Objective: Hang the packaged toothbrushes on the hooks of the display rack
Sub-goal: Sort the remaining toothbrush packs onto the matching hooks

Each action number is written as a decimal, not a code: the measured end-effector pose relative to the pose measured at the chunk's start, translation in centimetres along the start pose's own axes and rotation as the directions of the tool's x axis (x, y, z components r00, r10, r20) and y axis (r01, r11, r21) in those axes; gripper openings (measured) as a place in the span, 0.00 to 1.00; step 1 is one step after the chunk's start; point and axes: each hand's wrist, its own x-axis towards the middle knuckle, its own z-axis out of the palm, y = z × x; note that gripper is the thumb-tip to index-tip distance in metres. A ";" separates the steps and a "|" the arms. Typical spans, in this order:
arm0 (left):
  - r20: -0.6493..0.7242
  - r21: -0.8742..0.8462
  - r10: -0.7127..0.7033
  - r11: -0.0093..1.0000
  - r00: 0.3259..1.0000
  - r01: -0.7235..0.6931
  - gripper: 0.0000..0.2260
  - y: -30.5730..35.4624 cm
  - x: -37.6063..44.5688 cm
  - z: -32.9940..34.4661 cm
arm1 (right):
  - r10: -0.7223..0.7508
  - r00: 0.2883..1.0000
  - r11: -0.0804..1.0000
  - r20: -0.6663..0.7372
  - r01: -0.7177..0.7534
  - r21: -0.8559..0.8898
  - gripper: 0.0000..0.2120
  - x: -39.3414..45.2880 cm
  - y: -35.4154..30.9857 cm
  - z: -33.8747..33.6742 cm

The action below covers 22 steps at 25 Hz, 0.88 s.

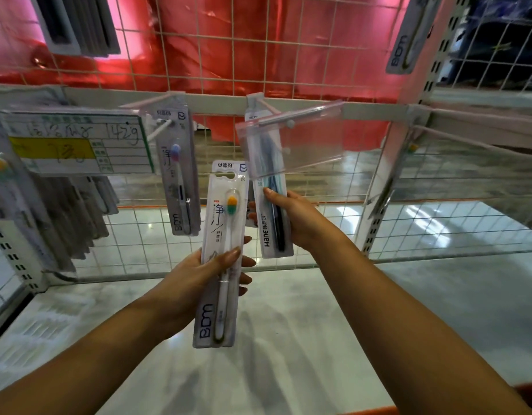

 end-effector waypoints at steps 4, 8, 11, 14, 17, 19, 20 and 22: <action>0.022 0.026 -0.015 1.000 1.000 0.015 0.22 0.3 -0.2 0.8 | 0.033 0.999 0.999 0.007 -0.033 -0.001 0.08 0.2 -0.1 -0.4; 0.035 0.050 -0.029 0.998 0.999 0.027 0.20 0.5 -0.4 1.4 | 0.015 1.000 0.997 -0.026 -0.017 -0.080 0.09 0.0 -0.1 -0.5; 0.030 0.074 -0.046 0.996 0.999 0.043 0.21 1.0 -0.7 1.6 | 0.022 0.998 0.975 -0.065 -0.035 -0.219 0.17 0.1 0.6 -0.7; 0.022 0.080 -0.060 0.995 0.998 0.059 0.23 1.3 -1.0 1.5 | 0.071 0.994 0.961 -0.088 -0.092 -0.261 0.19 -0.1 1.2 -1.0; 0.018 0.097 -0.073 0.993 0.997 0.071 0.21 2.1 -1.5 1.7 | 0.114 0.986 0.959 -0.118 -0.140 -0.246 0.21 -0.8 1.3 -1.1; 0.022 0.108 -0.075 0.991 0.997 0.073 0.21 2.6 -1.8 1.9 | 0.116 0.984 0.961 -0.137 -0.146 -0.236 0.20 -1.5 1.2 -1.3; 0.039 0.114 -0.082 0.991 0.996 0.077 0.21 2.8 -2.0 2.0 | 0.115 0.982 0.966 -0.150 -0.146 -0.215 0.20 -1.9 1.2 -1.4; 0.090 0.093 -0.072 0.994 0.993 0.064 0.21 3.1 -2.5 2.5 | 0.120 0.979 0.974 -0.165 -0.149 -0.174 0.16 -2.9 1.0 -1.6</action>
